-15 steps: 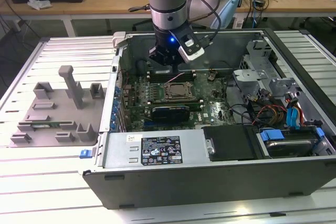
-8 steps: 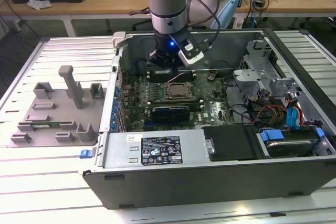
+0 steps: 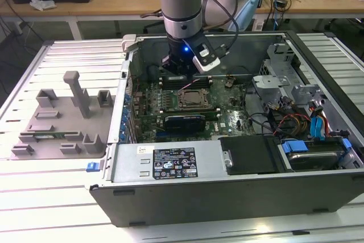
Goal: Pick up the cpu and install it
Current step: 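Install the first cpu locking lever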
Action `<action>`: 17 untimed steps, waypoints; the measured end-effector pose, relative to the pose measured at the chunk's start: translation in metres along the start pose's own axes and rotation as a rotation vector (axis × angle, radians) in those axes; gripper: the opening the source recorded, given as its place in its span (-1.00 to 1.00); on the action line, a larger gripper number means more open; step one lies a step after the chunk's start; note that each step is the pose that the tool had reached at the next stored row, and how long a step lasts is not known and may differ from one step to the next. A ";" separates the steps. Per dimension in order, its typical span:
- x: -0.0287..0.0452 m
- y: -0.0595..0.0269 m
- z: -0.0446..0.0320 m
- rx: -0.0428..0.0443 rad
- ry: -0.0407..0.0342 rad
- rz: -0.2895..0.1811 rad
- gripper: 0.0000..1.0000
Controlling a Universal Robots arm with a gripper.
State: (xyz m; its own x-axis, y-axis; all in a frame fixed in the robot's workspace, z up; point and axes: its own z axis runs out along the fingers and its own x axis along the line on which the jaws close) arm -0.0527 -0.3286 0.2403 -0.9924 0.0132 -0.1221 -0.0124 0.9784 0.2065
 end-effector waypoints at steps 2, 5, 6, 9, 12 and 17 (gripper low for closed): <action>-0.0005 -0.0003 0.0013 0.0034 -0.0050 0.024 -0.79; -0.0008 0.0007 0.0030 0.0064 -0.0100 0.048 -0.79; -0.0009 0.0009 0.0033 0.0070 -0.0110 0.052 -0.79; -0.0010 0.0017 0.0038 0.0097 -0.0132 0.063 -0.79; -0.0014 0.0020 0.0050 0.0137 -0.0169 0.080 -0.79; -0.0022 0.0074 0.0094 0.0198 -0.0248 0.117 -0.79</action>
State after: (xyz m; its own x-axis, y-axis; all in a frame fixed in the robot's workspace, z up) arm -0.0495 -0.3194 0.2330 -0.9836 0.1321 -0.1224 0.1057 0.9738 0.2016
